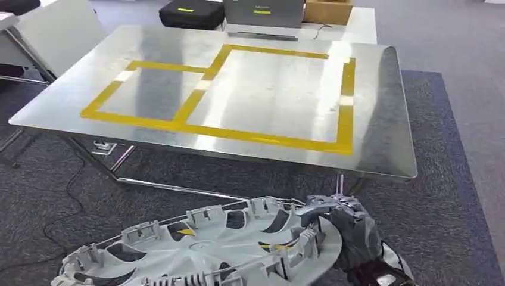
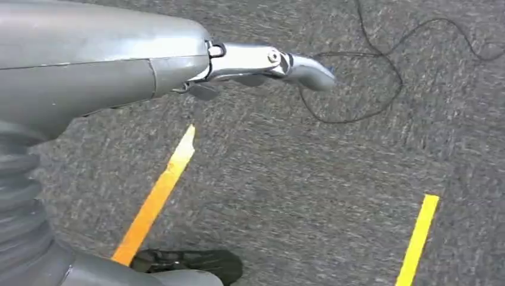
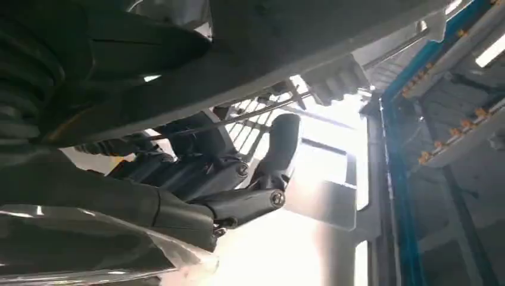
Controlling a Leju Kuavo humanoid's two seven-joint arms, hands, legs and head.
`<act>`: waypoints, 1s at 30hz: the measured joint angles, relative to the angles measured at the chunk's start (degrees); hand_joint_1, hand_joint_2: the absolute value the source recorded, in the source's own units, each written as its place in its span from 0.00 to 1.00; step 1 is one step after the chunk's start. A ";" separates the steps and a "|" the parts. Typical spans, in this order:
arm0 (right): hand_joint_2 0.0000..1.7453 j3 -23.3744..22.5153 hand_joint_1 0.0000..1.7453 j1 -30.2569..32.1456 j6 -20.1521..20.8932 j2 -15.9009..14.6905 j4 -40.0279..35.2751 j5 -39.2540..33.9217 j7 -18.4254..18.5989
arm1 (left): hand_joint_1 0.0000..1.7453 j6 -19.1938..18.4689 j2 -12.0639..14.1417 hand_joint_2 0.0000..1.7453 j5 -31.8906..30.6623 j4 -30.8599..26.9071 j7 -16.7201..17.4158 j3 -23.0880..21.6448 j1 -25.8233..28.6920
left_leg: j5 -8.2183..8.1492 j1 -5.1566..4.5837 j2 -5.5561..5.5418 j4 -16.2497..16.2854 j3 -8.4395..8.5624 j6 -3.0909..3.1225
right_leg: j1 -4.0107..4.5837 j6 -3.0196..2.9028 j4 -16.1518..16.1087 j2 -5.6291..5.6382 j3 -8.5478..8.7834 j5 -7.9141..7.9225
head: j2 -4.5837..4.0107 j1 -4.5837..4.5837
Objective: Take the parts from the cabinet and place them on the table.
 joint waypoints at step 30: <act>1.00 -0.11 1.00 -0.13 0.35 0.02 0.06 -0.37 0.00 | 0.00 0.44 0.46 1.00 -0.20 1.86 -0.31 0.09 -0.64 | 1.47 -1.25 -0.81 2.32 -4.43 -0.14 | 0.20 -0.56 -0.37 1.59 1.71 0.15 | 0.02 0.30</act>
